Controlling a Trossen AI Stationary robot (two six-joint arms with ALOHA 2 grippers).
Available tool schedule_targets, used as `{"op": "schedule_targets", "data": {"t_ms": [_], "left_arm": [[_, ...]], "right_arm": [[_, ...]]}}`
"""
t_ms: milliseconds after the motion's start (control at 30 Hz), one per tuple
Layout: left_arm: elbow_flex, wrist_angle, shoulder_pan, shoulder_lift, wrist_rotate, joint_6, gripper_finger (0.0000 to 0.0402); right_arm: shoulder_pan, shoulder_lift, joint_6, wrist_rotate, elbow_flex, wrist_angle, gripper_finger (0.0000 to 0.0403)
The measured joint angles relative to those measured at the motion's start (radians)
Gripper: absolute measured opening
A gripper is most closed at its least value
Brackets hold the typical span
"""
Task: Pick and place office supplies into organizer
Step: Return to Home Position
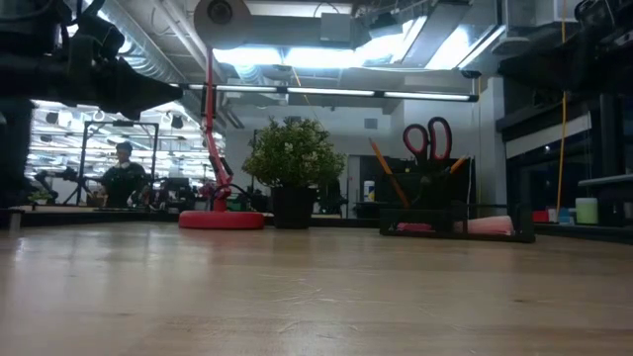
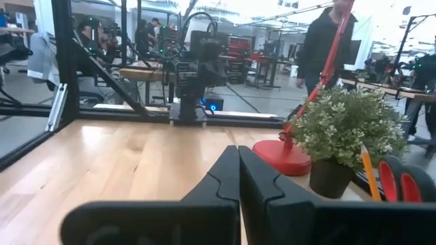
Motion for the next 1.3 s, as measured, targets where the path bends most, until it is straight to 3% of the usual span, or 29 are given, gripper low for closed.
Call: {"op": "schedule_targets", "data": {"t_ms": [267, 500, 1300], "left_arm": [[0.0, -0.001, 0.0, 0.0, -0.005, -0.014, 0.0002], [0.0, -0.001, 0.0, 0.0, -0.007, -0.054, 0.0004], [0.0, -0.001, 0.0, 0.0, -0.006, -0.043, 0.0002]], "right_arm": [[-0.002, -0.065, -0.073, -0.002, 0.0, 0.001, 0.0], [-0.003, -0.1, -0.045, -0.163, 0.0, -0.006, 0.0], [-0.004, -0.099, -0.1, -0.162, 0.0, 0.017, 0.0022]]}}
